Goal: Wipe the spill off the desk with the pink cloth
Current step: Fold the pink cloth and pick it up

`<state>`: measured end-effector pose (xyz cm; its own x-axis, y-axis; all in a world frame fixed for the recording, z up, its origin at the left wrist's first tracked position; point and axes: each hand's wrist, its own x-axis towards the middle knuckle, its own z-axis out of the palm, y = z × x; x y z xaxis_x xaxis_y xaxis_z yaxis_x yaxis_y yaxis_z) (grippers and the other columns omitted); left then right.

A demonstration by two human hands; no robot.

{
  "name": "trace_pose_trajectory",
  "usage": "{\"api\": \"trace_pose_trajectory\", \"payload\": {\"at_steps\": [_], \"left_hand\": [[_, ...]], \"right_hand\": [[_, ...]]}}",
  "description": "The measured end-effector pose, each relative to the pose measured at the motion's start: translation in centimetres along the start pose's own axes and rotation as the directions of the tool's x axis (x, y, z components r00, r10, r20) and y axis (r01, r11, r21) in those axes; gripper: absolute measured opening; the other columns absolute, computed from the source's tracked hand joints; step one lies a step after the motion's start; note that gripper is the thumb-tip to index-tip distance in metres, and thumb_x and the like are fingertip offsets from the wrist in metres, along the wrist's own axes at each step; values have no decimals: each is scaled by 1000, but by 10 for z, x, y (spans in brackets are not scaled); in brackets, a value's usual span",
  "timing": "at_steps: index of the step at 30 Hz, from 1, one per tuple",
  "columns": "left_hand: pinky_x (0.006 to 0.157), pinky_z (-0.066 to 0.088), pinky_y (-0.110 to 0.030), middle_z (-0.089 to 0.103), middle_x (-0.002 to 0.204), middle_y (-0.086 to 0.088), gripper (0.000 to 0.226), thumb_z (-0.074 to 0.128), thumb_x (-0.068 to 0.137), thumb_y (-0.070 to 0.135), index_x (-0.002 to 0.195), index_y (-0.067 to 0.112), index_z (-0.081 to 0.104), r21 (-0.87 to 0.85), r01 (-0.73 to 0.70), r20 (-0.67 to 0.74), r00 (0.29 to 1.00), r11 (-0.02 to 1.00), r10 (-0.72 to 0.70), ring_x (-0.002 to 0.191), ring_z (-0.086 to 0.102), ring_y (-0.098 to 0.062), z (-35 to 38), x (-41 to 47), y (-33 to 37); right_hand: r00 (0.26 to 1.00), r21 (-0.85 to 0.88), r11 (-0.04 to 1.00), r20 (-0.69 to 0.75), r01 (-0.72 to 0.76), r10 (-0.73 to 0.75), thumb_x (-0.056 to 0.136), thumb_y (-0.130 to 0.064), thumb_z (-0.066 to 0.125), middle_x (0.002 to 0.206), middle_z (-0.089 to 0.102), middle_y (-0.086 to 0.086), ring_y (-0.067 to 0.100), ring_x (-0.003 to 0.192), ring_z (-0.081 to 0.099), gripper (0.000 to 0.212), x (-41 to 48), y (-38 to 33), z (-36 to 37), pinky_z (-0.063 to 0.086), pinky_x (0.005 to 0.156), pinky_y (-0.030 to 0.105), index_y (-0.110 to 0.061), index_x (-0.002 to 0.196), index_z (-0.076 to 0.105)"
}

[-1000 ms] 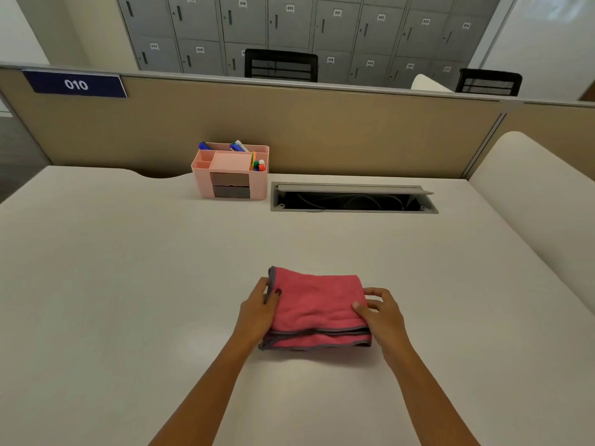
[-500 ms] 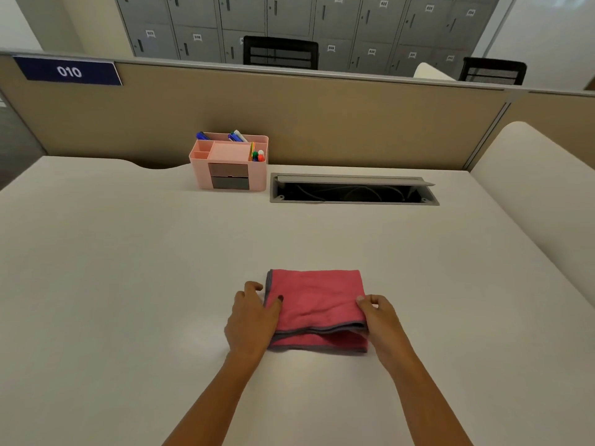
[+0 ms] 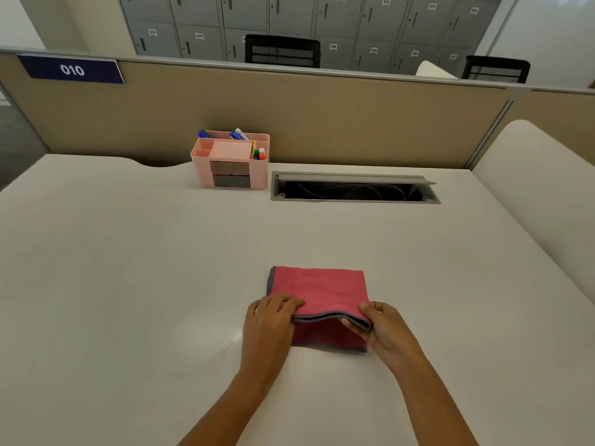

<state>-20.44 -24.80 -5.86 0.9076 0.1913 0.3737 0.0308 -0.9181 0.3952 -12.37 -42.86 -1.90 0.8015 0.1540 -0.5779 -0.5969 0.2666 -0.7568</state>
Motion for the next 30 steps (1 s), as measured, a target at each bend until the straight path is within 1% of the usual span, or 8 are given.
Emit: {"api": "trace_pose_trajectory", "payload": {"at_steps": [2, 6, 11, 13, 17, 19, 23, 30], "left_hand": [[79, 54, -34, 73, 96, 0, 27, 61, 77, 9, 100, 17, 73, 14, -73, -74, 995, 997, 74, 82, 68, -22, 0, -9, -10], [85, 53, -32, 73, 102, -1, 47, 83, 62, 2, 106, 15, 72, -42, -99, 4, 995, 994, 99, 91, 70, -21, 7, -28, -24], [99, 48, -37, 72, 107, 6, 37, 53, 75, 12, 106, 19, 73, -93, -38, 50, 998, 995, 43, 104, 66, -13, 2, -35, -21], [98, 48, -33, 73, 103, 7, 32, 58, 73, 17, 100, 20, 75, -194, 75, 72, 995, 978, -62, 102, 65, -10, -1, -34, -19], [63, 50, -25, 65, 79, 5, 14, 59, 79, 24, 75, 16, 69, -309, 308, 95, 951, 900, -293, 75, 58, -9, -6, -14, -13], [66, 42, -22, 56, 92, 2, 15, 63, 83, 26, 86, 12, 64, -229, 377, 104, 926, 898, -362, 84, 51, -11, -4, -3, -9], [89, 44, -31, 48, 126, -11, 63, 59, 87, 45, 132, 5, 41, -127, 539, 183, 838, 833, -514, 114, 47, -24, -1, 16, -5], [81, 48, -36, 61, 102, -15, 65, 45, 86, 63, 100, 0, 53, 53, 603, 377, 726, 796, -575, 94, 60, -29, -2, 53, -7]], "right_hand": [[996, -188, 982, -89, -1, -16, 97, -5, 48, 103, 57, 22, 32, 80, 65, 3, 2, 8, -6, 58, 52, 30, -2, 97, 47], [956, -679, 733, -190, 35, -222, 94, -19, 54, 102, 62, 12, 21, 84, 59, 13, 4, 20, -12, 51, 70, 33, -10, 102, 49], [916, -846, 530, -165, 58, -365, 89, -16, 62, 88, 57, 8, 14, 67, 53, 23, -2, 23, -9, 39, 54, 25, -8, 101, 44], [915, -897, 443, -182, -4, -361, 88, -17, 64, 91, 57, 8, 18, 71, 53, 26, -4, 24, -8, 39, 59, 27, -8, 100, 43], [918, -937, 341, -202, -79, -342, 88, -21, 64, 107, 58, 13, 28, 91, 60, 30, 1, 29, -5, 43, 67, 30, -4, 107, 48], [927, -930, 358, -204, -82, -316, 87, -26, 65, 109, 59, 15, 30, 95, 60, 34, 7, 28, -4, 47, 73, 32, -4, 109, 51], [890, -931, 344, -253, -118, -379, 90, -45, 54, 112, 60, 17, 34, 102, 59, 49, 11, 25, 7, 51, 81, 40, -2, 113, 50], [895, -934, 341, -242, -110, -375, 96, -48, 39, 112, 62, 15, 31, 101, 60, 50, 19, 23, 25, 52, 83, 39, -4, 112, 54]]}}
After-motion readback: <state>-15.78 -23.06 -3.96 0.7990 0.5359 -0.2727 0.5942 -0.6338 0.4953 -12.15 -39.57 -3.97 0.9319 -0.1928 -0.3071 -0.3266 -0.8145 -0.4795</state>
